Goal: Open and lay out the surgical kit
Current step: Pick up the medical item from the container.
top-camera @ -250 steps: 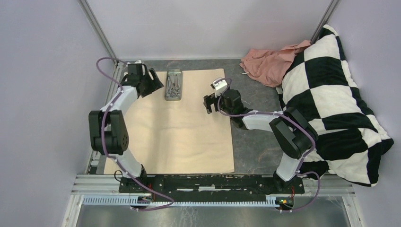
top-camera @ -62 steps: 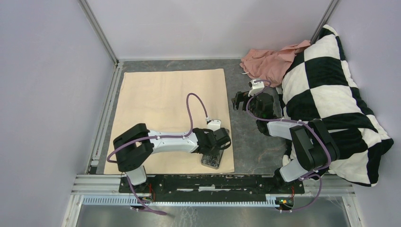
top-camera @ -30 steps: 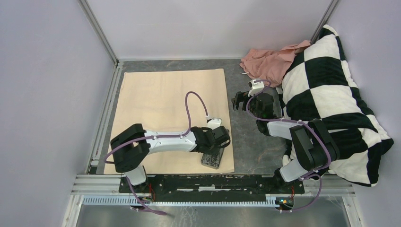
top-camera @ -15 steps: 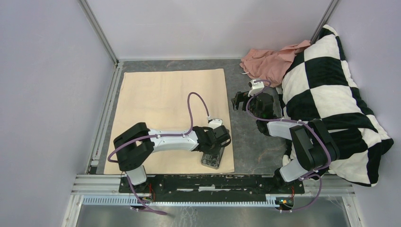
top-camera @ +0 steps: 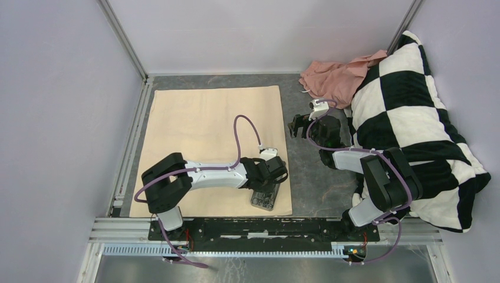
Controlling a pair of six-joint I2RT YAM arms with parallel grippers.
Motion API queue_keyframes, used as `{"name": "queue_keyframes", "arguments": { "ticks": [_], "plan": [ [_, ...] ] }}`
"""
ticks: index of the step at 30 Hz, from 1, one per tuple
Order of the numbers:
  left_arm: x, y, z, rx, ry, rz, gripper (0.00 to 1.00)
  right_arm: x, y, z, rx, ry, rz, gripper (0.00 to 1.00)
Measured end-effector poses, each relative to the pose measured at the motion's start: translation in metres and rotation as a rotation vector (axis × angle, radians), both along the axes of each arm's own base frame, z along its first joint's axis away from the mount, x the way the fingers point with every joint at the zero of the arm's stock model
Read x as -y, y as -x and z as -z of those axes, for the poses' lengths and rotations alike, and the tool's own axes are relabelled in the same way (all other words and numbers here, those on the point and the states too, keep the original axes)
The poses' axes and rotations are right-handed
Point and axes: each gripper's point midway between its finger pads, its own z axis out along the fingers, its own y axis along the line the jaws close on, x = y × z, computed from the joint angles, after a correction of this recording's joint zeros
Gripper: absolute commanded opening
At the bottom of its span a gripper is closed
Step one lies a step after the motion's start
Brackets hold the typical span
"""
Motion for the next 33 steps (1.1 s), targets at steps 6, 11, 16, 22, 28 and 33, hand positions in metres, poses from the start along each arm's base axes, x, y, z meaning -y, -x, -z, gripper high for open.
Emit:
{"name": "queue_keyframes", "arguments": {
  "ticks": [6, 11, 16, 22, 28, 33],
  "plan": [
    [0.001, 0.000, -0.004, 0.004, 0.009, 0.000, 0.15, 0.000, 0.000, 0.000, 0.000, 0.000, 0.000, 0.98],
    [0.003, -0.002, -0.018, 0.021, 0.047, 0.000, 0.14, 0.000, 0.000, 0.000, 0.000, -0.001, 0.000, 0.97],
    [0.004, -0.002, -0.027, 0.032, 0.071, -0.001, 0.06, 0.000, 0.000, 0.000, 0.000, -0.001, -0.001, 0.98],
    [0.002, -0.006, -0.033, 0.058, 0.072, -0.011, 0.02, -0.001, 0.000, 0.001, -0.002, -0.001, -0.004, 0.97],
    [-0.008, -0.021, -0.049, 0.116, 0.052, -0.033, 0.02, 0.000, 0.000, 0.001, -0.002, 0.000, -0.002, 0.98],
    [-0.019, -0.069, -0.075, 0.184, 0.068, -0.108, 0.02, 0.003, -0.001, 0.000, 0.002, 0.004, 0.019, 0.98]
  ]
}}
